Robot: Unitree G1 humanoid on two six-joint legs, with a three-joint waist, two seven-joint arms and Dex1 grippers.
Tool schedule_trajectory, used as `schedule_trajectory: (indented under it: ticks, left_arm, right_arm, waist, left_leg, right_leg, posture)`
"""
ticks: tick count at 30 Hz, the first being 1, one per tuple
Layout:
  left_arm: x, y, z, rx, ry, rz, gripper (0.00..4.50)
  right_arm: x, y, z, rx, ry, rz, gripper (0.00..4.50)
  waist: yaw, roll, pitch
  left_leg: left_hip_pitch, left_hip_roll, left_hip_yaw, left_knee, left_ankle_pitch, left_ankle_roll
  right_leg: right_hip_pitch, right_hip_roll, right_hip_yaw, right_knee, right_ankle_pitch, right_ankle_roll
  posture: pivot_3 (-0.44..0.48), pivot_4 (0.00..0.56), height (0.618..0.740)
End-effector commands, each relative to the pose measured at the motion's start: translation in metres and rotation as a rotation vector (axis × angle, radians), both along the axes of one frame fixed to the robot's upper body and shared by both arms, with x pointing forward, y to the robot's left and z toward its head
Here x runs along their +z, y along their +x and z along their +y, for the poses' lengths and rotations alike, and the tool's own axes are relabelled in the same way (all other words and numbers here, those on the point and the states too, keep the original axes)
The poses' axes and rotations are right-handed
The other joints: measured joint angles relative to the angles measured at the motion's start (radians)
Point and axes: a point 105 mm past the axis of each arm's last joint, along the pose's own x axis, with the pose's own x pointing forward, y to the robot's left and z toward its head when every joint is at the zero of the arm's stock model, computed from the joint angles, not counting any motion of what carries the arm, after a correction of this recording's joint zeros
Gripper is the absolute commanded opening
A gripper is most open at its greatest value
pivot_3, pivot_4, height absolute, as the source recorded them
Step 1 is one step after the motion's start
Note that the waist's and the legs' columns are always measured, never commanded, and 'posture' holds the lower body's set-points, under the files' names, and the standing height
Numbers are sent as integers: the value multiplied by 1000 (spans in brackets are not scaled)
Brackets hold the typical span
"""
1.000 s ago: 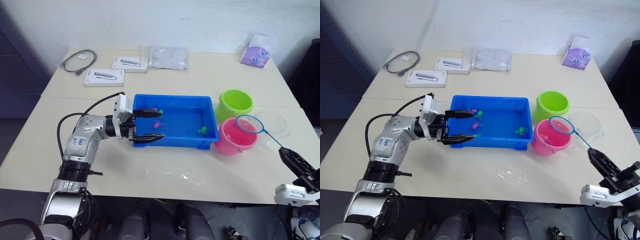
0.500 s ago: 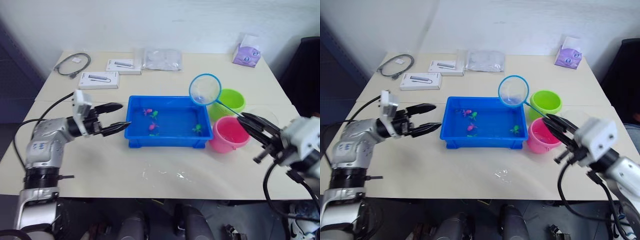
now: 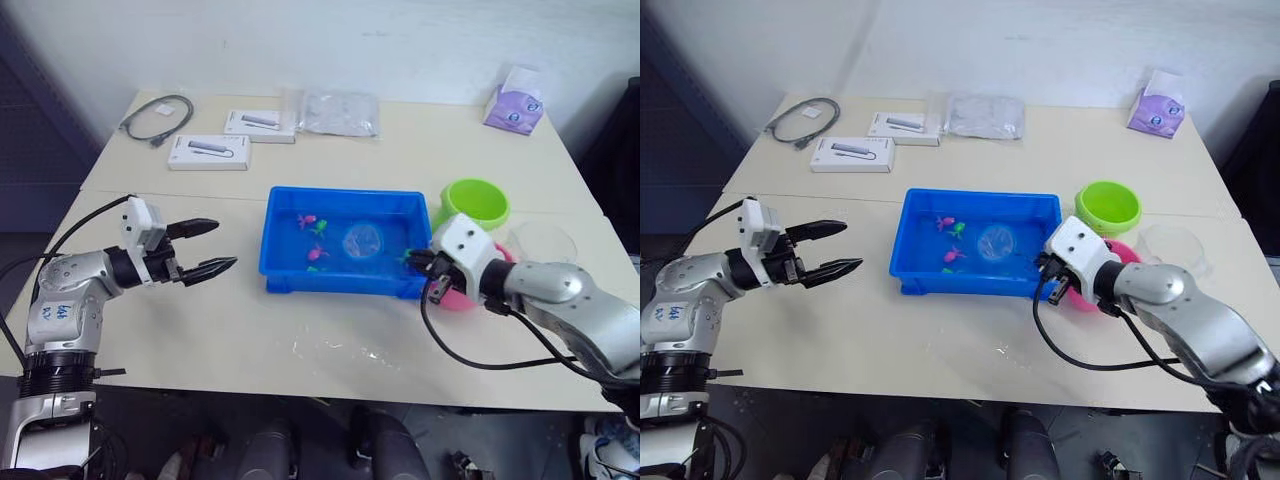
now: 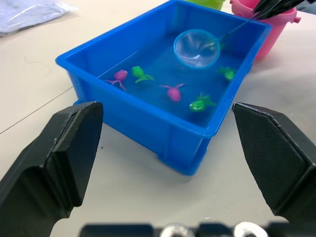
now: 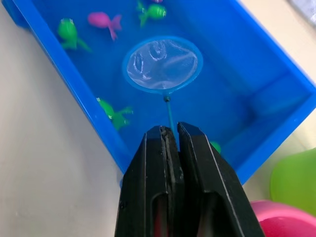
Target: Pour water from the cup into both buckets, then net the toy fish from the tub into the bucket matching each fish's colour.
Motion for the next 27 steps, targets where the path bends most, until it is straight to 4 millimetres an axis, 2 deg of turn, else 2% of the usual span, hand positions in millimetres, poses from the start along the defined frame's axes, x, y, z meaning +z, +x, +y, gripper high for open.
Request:
schedule_trajectory:
  ticks: [1, 8, 12, 16, 20, 23, 27]
  left_arm:
    - [8, -7, 0, -1, 20, -39, 4491]
    - [0, -11, -4, 9, 26, -28, 4491]
    - [-3, -10, -1, 12, 45, -23, 4491]
    - [-4, -10, 2, 26, 44, -23, 4491]
    - [-6, -9, 1, 30, 39, -23, 4491]
    - [-7, -9, 1, 32, 32, -24, 4491]
    - [-8, -8, -1, 33, 17, -23, 4491]
  right_arm:
    - [5, 8, 11, 53, -41, -24, 0]
    - [8, 27, 42, 142, -35, 2, 0]
    - [2, 26, 55, 198, -25, 64, 0]
    - [8, 27, 70, 218, 53, 79, 0]
    - [17, 21, 76, 229, 153, 122, 0]
    - [25, 19, 73, 219, 222, 126, 0]
    - [27, 17, 61, 200, 224, 87, 0]
  waist:
    - [-8, 0, 0]
    - [-21, 0, 0]
    - [-17, 0, 0]
    - [-20, 0, 0]
    - [-21, 0, 0]
    - [-20, 0, 0]
    - [-20, 0, 0]
  left_leg:
    - [0, 0, 0, 0, 0, 0]
    - [1, 0, 1, 0, 0, 0]
    - [0, 0, 1, 0, 0, 0]
    - [0, 0, 1, 0, 0, 0]
    - [0, 0, 1, 0, 0, 0]
    - [0, 0, 1, 0, 0, 0]
    - [0, 0, 1, 0, 0, 0]
  right_leg:
    - [0, 0, 0, 0, 0, 0]
    - [0, 0, 1, 1, 0, 1]
    - [-1, 0, 0, 1, 0, 1]
    - [-1, -1, 0, 1, 0, 1]
    - [-1, 0, 0, 2, 0, 1]
    - [-1, 0, 0, 2, 0, 1]
    - [-1, 0, 0, 2, 0, 1]
  posture:
    - [0, 150, 740]
    - [0, 150, 740]
    - [0, 150, 740]
    - [0, 150, 740]
    - [0, 150, 740]
    - [0, 150, 740]
    - [0, 150, 740]
